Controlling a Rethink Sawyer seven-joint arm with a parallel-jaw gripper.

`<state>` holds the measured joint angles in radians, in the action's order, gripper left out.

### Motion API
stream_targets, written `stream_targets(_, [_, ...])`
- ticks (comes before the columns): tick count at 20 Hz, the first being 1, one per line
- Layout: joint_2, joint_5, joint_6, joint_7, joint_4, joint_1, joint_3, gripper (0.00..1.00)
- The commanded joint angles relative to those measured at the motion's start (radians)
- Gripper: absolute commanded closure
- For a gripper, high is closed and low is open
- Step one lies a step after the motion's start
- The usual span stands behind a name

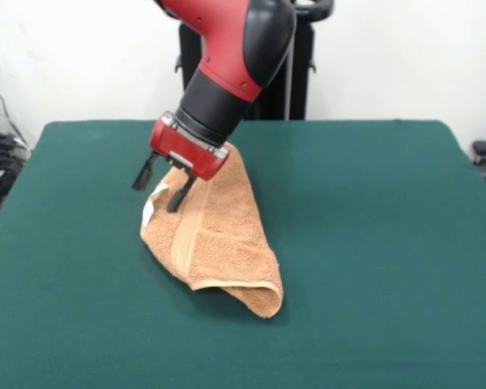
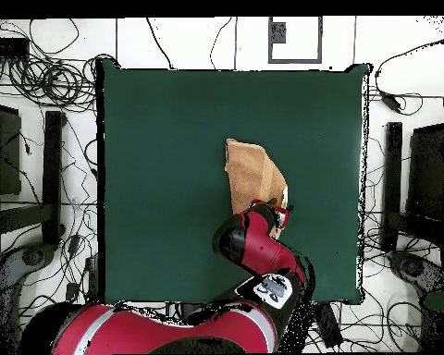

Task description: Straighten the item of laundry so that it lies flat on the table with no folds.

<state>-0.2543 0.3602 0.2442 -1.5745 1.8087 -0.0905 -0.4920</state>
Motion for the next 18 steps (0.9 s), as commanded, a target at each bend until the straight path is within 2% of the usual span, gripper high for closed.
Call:
stream_targets(1, [0.014,0.003,0.023,-0.256,0.036,-0.01,0.145,0.0])
stream_targets(3, [0.015,0.008,0.02,-0.258,0.036,-0.013,0.145,0.0])
stream_targets(4, [0.016,0.011,0.019,-0.259,0.036,-0.015,0.145,1.0])
stream_targets(14, [0.014,0.008,0.014,-0.256,0.031,-0.014,0.153,1.0])
stream_targets(18, [0.018,0.034,-0.002,-0.247,0.022,-0.047,0.123,1.0])
